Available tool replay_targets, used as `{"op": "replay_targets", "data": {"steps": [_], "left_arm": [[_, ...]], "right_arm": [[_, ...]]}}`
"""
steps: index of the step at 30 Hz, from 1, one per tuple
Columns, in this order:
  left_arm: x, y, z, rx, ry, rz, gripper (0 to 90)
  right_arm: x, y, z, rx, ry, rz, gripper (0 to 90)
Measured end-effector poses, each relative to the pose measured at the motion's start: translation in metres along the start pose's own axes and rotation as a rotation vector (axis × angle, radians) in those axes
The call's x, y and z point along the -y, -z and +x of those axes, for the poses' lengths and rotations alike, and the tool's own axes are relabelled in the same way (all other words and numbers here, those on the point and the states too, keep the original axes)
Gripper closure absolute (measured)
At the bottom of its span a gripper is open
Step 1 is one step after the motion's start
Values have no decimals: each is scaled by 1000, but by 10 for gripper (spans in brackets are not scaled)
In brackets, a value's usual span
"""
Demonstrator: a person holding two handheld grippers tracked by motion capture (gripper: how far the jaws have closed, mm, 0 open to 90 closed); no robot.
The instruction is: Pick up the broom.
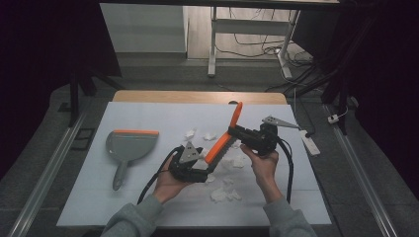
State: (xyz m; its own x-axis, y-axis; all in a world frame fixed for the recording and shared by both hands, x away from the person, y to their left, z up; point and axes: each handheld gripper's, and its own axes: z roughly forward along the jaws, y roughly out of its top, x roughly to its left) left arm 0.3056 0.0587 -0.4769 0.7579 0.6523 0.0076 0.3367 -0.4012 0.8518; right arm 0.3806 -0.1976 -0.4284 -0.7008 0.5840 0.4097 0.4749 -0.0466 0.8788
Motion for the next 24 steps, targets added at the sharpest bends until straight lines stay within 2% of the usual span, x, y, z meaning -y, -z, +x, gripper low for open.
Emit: {"op": "replay_targets", "data": {"steps": [1,5,8,12,15,22,24], "left_arm": [[0,-1,0,-3,6,-1,292],[1,-5,1,-28,14,-8,355],[2,-6,1,-40,12,-12,438],[3,-11,4,-33,23,-3,608],[3,-11,5,-56,18,3,748],[3,-7,12,-59,24,14,785],[3,-4,14,-49,20,14,791]], "right_arm": [[2,-3,2,-9,-16,-8,701],[5,-7,8,-18,-28,-23,701],[6,-9,10,-26,-39,-27,701],[8,-11,11,-42,-58,-30,701],[10,-13,13,-41,-54,-23,700],[10,-14,14,-43,-63,-10,698],[9,-14,15,-39,-40,-2,696]]}}
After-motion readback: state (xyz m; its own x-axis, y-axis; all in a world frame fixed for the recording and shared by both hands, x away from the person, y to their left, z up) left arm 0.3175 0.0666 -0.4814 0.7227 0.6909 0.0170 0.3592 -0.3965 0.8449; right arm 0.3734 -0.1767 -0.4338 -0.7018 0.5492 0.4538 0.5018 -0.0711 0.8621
